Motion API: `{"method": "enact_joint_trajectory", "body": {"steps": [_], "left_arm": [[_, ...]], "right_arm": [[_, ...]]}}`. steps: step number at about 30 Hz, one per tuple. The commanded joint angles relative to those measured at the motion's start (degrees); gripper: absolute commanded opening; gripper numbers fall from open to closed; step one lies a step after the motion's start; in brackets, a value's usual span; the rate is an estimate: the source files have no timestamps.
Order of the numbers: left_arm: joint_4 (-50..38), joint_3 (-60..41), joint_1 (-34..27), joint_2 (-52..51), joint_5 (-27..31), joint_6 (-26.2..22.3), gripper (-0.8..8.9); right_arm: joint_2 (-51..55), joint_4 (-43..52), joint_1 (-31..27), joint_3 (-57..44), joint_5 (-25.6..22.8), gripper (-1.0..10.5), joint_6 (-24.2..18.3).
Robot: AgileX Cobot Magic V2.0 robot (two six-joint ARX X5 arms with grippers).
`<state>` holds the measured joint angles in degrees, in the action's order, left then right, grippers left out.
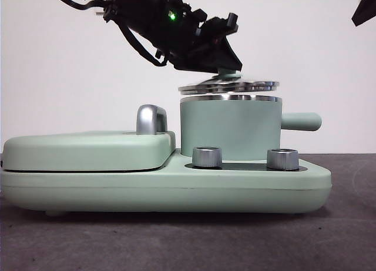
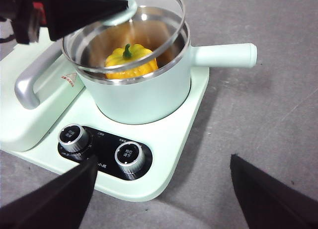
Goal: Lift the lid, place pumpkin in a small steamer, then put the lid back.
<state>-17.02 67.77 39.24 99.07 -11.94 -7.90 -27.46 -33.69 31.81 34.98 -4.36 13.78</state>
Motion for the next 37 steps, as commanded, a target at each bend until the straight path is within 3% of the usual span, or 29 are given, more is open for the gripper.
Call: {"method": "enact_joint_trajectory", "body": {"steps": [1,23,37], "left_arm": [[-2.2,2.3,0.5,0.5,-0.2,-0.7,0.1],[-2.0,2.3,0.5,2.6,-0.7,-0.8,0.1],[4.0,3.6,0.3,2.6,-0.7,2.8,0.1]], "right_arm": [[-0.1,0.6,0.4,0.1,-0.2,4.1,0.3],[-0.2,0.6,0.4,0.1,-0.4,4.1,0.1],[-0.2,0.6,0.4,0.1,-0.7,4.1,-0.3]]}}
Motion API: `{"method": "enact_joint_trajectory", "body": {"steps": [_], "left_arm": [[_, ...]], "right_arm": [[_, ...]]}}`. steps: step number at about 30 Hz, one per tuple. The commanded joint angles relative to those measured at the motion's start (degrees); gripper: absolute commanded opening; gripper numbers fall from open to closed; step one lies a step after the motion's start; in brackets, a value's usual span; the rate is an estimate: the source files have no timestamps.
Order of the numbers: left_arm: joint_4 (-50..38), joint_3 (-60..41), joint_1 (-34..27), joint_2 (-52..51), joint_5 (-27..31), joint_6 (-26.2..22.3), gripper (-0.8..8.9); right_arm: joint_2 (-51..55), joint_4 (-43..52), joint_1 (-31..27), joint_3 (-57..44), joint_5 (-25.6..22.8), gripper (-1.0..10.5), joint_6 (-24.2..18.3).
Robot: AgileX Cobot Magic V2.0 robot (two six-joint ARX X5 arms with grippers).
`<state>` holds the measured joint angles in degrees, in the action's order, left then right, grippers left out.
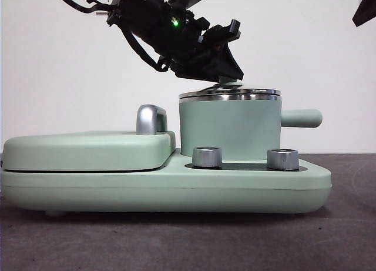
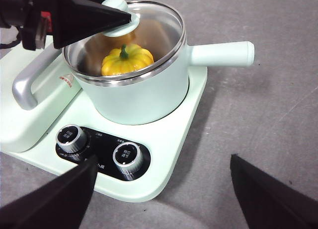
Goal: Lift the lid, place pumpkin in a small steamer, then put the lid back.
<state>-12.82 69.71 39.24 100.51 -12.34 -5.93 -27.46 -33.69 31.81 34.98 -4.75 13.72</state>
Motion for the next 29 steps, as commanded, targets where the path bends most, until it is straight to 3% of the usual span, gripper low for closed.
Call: {"method": "enact_joint_trajectory", "body": {"steps": [1,29], "left_arm": [[-0.2,1.9,0.3,1.1,-0.3,0.8,0.1],[0.4,2.0,0.3,2.4,-0.3,0.6,0.1]], "right_arm": [[-0.2,0.6,0.4,0.1,-0.3,4.1,-0.3],[-0.2,0.4,0.4,0.1,-0.2,4.1,-0.7]]}}
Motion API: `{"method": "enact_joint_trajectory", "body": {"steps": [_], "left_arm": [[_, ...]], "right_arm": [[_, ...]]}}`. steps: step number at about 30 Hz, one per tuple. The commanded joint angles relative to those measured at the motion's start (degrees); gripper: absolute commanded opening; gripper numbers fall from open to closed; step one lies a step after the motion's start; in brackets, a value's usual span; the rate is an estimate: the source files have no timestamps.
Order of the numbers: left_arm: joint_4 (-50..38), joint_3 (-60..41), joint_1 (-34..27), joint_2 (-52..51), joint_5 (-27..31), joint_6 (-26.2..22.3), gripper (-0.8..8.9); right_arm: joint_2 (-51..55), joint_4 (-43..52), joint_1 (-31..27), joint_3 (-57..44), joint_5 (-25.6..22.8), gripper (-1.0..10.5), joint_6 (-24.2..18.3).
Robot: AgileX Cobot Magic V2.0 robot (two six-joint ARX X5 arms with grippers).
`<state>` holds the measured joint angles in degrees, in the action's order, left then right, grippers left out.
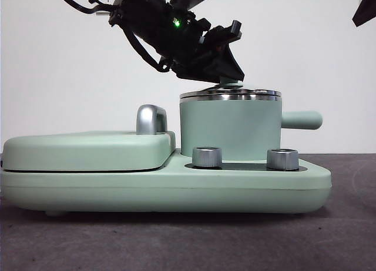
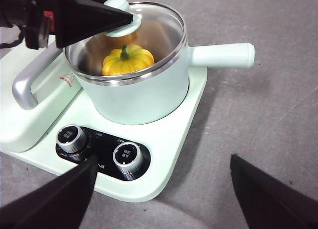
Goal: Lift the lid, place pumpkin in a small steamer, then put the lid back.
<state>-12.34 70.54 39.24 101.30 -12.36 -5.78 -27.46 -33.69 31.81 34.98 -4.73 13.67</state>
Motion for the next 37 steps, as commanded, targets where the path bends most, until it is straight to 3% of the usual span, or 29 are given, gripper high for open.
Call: {"method": "enact_joint_trajectory", "body": {"steps": [1,5,10,17,26,37], "left_arm": [[-0.1,1.2,0.3,1.7,-0.3,0.5,0.1],[-0.1,1.2,0.3,1.7,-0.3,0.5,0.2],[0.0,1.2,0.3,1.7,-0.3,0.5,1.13],[0.0,1.2,0.3,1.7,-0.3,0.8,3.57],[2.6,1.2,0.2,-2.3,-0.3,2.9,3.63],[17.0,1.2,-4.7,-12.3,-0.3,17.1,3.63]], "right_arm": [[-0.2,0.4,0.4,0.1,-0.3,4.1,-0.8],[-0.2,0.4,0.4,0.1,-0.3,4.1,-0.9],[-0.2,0.4,0.4,0.1,-0.3,4.1,-0.9],[-0.2,0.5,0.4,0.1,-0.3,4.1,-0.9],[-0.2,0.6,0.4,0.1,-0.3,4.1,-0.9],[-0.2,0.6,0.4,0.1,0.3,4.1,-1.1]]}}
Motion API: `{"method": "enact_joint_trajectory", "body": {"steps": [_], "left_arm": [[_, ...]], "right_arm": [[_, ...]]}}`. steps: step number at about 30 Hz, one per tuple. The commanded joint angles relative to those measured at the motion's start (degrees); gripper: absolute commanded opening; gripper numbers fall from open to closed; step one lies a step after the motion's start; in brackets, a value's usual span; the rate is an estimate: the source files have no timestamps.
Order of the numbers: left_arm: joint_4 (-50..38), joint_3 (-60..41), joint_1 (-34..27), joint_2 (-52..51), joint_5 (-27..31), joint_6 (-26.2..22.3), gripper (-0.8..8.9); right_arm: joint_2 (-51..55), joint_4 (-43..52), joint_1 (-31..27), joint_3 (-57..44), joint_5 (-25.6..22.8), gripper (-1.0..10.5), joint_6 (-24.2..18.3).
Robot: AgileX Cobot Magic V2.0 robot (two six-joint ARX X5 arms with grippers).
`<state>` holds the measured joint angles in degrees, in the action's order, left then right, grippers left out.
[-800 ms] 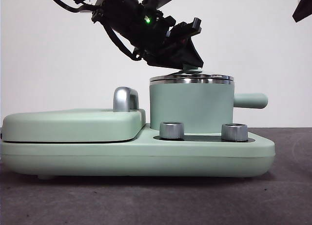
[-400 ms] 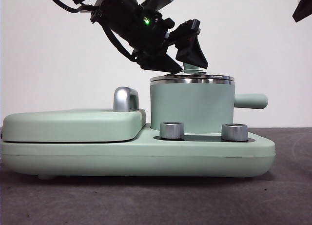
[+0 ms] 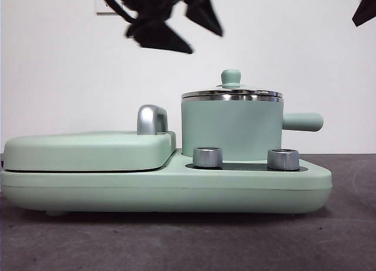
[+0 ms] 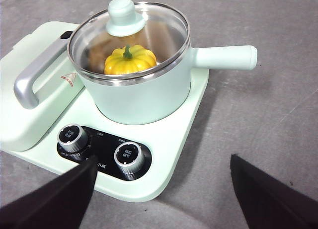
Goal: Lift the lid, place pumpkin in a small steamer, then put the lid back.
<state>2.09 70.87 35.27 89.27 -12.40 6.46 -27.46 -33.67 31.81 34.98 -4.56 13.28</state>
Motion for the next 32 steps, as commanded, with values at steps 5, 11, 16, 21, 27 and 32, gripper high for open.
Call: {"method": "enact_joint_trajectory", "body": {"steps": [5,11,16,21,27,32], "left_arm": [[9.8,0.3,-3.5,-3.8,-0.3,5.5,3.63],[10.1,-5.7,-5.9,-11.1,-0.3,5.0,3.62],[10.3,-13.0,-8.3,-19.1,-0.2,5.9,3.62],[10.9,-20.0,-11.4,-27.3,-0.2,8.1,3.62],[16.0,-25.8,-13.9,-36.0,0.3,9.4,3.62],[20.8,-29.0,-14.5,-41.9,0.6,10.4,3.62]], "right_arm": [[-0.9,0.6,0.4,0.1,0.8,4.1,-1.8],[-5.5,0.7,0.4,0.1,4.2,4.1,-3.5],[-10.5,3.0,0.4,0.1,6.5,4.1,-3.9],[-14.6,8.2,0.4,0.1,8.9,4.1,-4.7],[-18.5,13.3,0.4,0.2,10.5,4.1,-4.7],[-20.4,16.6,0.4,0.2,11.8,4.1,-4.7]]}}
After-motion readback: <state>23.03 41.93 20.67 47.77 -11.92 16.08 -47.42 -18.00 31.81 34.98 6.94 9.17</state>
